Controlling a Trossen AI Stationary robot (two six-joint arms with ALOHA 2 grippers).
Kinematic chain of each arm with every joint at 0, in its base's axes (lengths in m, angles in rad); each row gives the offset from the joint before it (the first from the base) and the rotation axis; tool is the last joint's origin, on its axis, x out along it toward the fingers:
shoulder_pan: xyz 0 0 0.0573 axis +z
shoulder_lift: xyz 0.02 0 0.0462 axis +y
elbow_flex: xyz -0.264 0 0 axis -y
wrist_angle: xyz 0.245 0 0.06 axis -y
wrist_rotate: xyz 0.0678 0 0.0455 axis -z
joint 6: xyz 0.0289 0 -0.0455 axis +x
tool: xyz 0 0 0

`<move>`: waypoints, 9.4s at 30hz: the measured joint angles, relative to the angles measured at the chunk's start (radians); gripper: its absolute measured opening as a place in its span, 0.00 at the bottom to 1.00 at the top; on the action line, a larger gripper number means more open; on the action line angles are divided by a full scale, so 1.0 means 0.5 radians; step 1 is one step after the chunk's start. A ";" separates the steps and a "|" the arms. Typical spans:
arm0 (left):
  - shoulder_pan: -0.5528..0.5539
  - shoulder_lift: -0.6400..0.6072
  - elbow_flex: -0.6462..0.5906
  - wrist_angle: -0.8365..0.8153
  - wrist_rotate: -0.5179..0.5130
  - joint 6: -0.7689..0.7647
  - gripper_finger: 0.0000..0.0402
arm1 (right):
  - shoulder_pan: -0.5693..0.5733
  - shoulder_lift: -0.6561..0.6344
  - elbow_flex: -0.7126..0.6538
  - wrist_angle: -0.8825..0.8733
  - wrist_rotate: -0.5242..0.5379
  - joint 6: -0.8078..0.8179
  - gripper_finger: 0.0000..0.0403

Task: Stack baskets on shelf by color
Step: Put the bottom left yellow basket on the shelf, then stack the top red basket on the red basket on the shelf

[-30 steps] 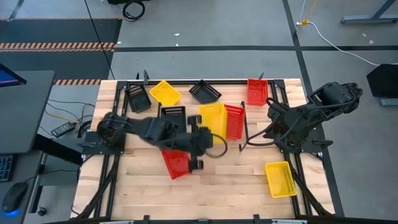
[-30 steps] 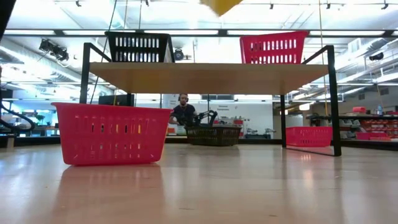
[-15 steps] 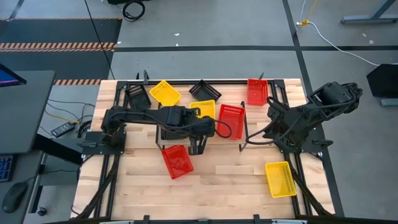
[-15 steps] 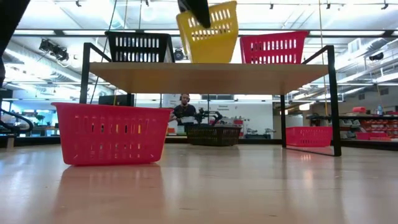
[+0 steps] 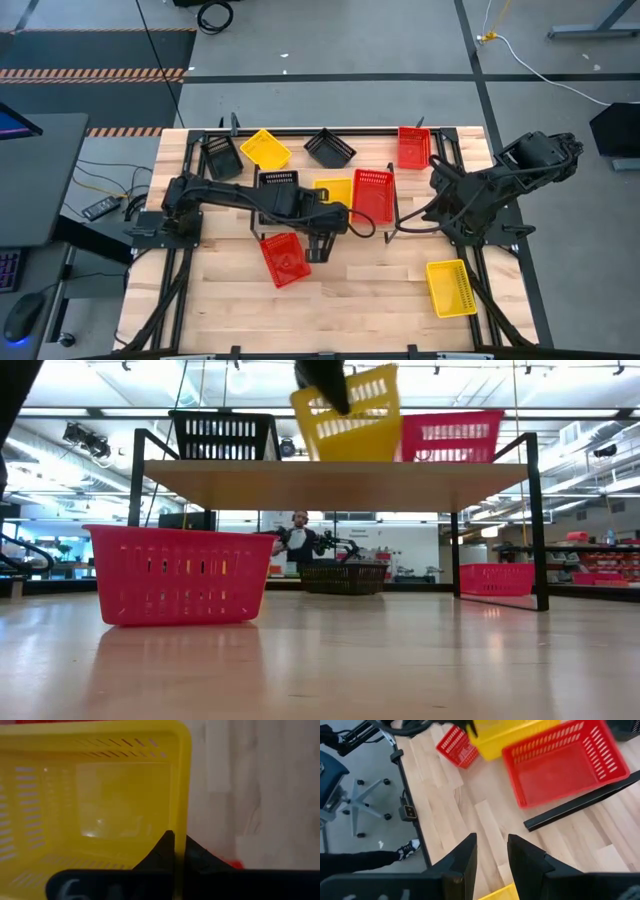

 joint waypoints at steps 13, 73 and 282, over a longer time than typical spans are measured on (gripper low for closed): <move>0.059 0.000 0.001 -0.194 -0.046 0.021 0.01 | 0.000 0.000 0.000 0.000 0.018 0.011 0.28; -0.458 -0.001 0.661 -0.556 -0.010 -0.851 0.19 | 0.000 0.161 -0.001 0.298 -0.024 -0.441 0.28; 1.242 -0.526 0.263 -0.067 0.502 0.206 0.13 | -0.876 0.558 0.288 -0.021 -0.269 -1.117 0.03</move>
